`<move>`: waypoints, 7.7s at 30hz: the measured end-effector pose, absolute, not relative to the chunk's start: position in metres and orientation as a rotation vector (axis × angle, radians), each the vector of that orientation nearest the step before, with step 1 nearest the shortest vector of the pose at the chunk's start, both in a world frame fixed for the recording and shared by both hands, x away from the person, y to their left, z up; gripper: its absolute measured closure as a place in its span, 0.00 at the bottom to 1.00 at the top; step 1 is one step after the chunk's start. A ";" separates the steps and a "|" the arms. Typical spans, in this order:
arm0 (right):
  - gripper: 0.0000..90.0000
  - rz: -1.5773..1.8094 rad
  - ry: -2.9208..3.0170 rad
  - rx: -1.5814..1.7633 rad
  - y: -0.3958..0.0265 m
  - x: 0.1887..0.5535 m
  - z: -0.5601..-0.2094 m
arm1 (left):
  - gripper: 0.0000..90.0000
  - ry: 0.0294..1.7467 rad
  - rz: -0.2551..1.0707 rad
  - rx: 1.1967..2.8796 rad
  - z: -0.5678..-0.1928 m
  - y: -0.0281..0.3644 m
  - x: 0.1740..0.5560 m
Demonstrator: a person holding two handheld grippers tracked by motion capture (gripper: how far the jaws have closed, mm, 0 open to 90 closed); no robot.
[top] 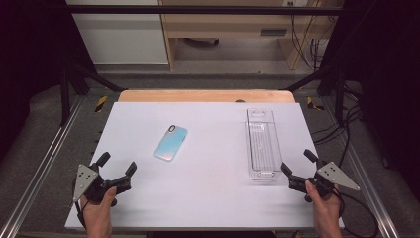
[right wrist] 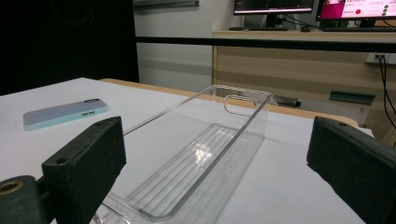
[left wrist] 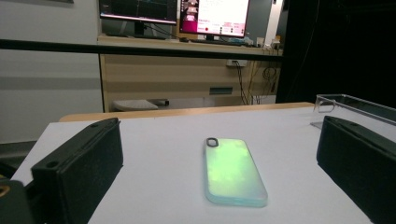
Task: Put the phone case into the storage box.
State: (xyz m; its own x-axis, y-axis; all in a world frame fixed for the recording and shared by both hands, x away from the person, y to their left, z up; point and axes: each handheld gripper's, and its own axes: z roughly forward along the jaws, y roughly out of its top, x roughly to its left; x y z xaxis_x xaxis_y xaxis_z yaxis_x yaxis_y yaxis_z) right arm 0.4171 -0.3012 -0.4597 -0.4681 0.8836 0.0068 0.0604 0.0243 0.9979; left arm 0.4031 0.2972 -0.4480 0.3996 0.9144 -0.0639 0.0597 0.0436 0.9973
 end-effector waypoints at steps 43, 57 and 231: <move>0.03 1.477 1.618 1.032 -0.298 0.414 -0.458 | 0.03 0.995 0.752 1.717 -0.426 0.234 0.501; 0.03 1.461 1.624 1.031 -0.298 0.414 -0.458 | 0.16 1.065 0.764 1.783 -0.438 0.226 0.548; 0.03 1.491 1.651 1.057 -0.302 0.407 -0.453 | 0.06 0.766 0.296 2.411 -0.475 0.094 0.429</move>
State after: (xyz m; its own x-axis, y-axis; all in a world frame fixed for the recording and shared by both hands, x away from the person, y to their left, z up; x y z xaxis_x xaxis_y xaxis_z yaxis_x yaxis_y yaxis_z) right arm 0.4070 -0.3022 -0.4529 -0.4505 0.8918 0.0410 0.1314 0.0209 0.9911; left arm 0.4286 0.0939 -0.4754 0.8100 0.5855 0.0326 0.4555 -0.6632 0.5938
